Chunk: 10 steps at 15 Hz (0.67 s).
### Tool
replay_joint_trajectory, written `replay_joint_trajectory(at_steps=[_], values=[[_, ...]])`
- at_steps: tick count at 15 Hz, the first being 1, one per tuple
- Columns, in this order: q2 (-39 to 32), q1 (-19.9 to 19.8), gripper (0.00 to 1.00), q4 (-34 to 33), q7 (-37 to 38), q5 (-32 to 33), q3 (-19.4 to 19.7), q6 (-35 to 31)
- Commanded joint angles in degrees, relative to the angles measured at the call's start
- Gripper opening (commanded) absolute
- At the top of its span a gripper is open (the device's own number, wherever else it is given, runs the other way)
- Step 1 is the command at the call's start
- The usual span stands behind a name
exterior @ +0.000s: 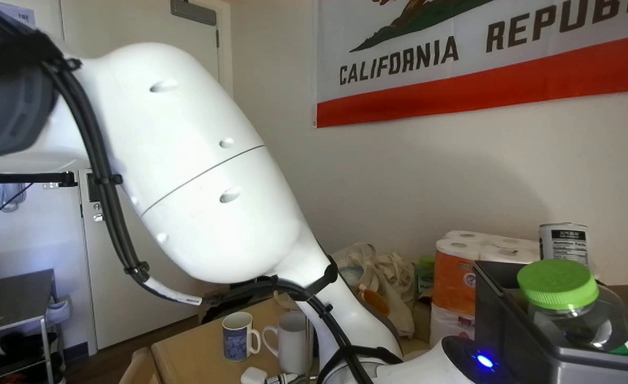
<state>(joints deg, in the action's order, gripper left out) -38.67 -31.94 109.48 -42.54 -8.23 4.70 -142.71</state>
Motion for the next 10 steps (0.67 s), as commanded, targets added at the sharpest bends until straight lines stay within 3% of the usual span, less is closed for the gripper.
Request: replay_joint_trajectory(at_steps=[1, 4, 10], values=[[0.45, -0.55, 0.2, -0.14, 0.15, -0.92, -1.24, 1.24], [0.47, -0.53, 0.0, -0.16, 0.08, -0.96, -1.47, 1.21], [2.7, -0.25, 0.03, 1.25, -0.36, -1.21, -2.65, 2.26]])
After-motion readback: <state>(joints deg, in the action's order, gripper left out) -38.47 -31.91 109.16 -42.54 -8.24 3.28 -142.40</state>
